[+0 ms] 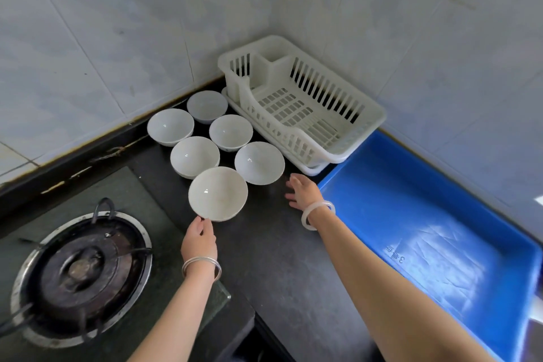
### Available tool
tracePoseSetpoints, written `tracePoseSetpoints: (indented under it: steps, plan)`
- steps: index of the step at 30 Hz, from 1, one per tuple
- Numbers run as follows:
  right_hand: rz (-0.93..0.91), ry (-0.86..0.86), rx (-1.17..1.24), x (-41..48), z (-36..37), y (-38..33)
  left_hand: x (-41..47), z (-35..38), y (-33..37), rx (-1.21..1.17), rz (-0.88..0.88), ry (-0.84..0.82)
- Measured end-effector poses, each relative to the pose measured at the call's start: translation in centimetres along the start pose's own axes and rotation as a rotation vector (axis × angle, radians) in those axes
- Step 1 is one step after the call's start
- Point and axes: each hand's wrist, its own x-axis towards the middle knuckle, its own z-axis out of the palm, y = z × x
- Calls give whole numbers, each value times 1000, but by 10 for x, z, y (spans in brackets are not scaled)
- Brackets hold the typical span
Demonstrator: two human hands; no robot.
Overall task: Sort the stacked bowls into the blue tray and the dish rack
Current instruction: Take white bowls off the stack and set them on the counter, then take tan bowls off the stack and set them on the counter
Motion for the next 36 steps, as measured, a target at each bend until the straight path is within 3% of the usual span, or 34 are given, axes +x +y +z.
tracePoseSetpoints:
  steps: [3,7,14,20,28,36]
  plan:
    - [-116,59,-138,-38,-32,14,-26,7,-9,136,25,-87]
    - [-221,180,-321,-92,-90,46,-78,36,-14,355,144,-320]
    - [-85,564,-505,-183,-195,130,-186,103,-33,620,328,-734]
    - [48,756,-572,-247,-246,205,-265,139,-63,744,526,-982]
    - [155,753,-521,-267,-252,249,-307,160,-89,857,693,-1002]
    - [131,837,-481,-263,-250,248,-308,160,-95,895,701,-953]
